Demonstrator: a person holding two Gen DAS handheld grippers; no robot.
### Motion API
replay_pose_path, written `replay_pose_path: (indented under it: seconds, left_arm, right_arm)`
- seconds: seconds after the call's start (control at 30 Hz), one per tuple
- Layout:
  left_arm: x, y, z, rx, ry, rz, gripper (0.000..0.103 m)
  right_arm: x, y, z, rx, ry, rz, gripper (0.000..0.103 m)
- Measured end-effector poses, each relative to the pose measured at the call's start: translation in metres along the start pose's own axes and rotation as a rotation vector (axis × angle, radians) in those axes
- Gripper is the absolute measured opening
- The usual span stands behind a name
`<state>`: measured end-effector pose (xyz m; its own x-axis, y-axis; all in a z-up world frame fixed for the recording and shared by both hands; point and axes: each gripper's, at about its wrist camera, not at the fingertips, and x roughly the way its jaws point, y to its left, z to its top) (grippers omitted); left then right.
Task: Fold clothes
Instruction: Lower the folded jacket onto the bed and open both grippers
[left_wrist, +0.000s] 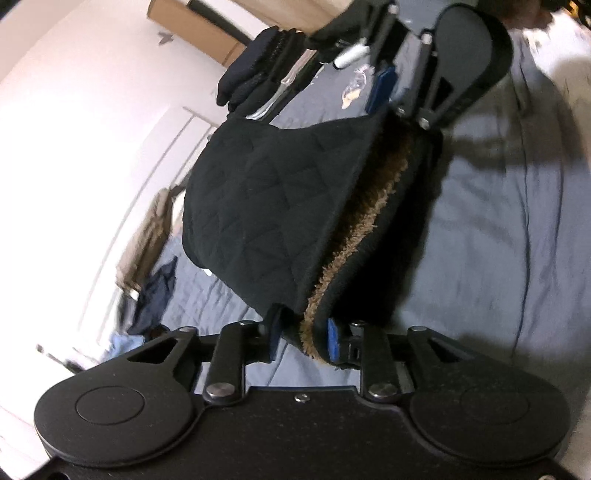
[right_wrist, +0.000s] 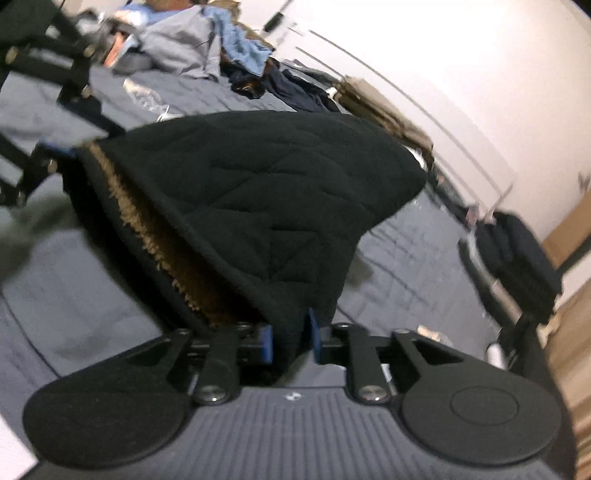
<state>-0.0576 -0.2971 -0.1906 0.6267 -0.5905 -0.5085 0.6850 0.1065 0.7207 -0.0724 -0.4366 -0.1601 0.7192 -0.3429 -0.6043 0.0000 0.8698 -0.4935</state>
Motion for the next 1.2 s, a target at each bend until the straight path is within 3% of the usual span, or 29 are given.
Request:
replay_pose_path:
  seconds: [0.1,0.2,0.27,0.4,0.53,0.7,0.8,0.97,1.2]
  left_arm:
    - [-0.013,0.012,-0.003,-0.048,0.002,-0.086,0.031]
    - [-0.032,0.03,-0.007,-0.12,-0.015,-0.166,0.031]
    - [-0.047,0.047,-0.011,-0.226,-0.053,-0.22,0.032]
    - [-0.062,0.081,-0.023,-0.476,-0.146,-0.265,0.049]
    - [-0.052,0.105,-0.028,-0.702,-0.153,-0.277,0.049]
    - [-0.032,0.126,-0.044,-0.973,-0.146,-0.351,0.049]
    - [-0.021,0.129,-0.052,-1.064,-0.124,-0.389,0.049]
    - [-0.014,0.134,-0.057,-1.14,-0.112,-0.38,0.049]
    - [0.005,0.139,-0.07,-1.293,-0.083,-0.407,0.053]
  right_arm:
    - [-0.01,-0.013,-0.003,0.112,0.024,0.03,0.048]
    - [-0.022,-0.027,-0.006,0.24,0.045,0.059,0.054]
    - [-0.032,-0.036,-0.008,0.33,0.045,0.079,0.055]
    - [-0.05,-0.058,-0.009,0.529,0.012,0.116,0.059]
    - [-0.052,-0.077,-0.011,0.742,-0.028,0.189,0.062]
    - [-0.037,-0.091,-0.02,0.997,-0.032,0.308,0.064]
    - [-0.027,-0.092,-0.023,1.058,-0.012,0.355,0.065]
    - [-0.006,-0.092,-0.018,1.071,0.039,0.385,0.065]
    - [0.025,-0.11,-0.018,1.139,0.034,0.464,0.065]
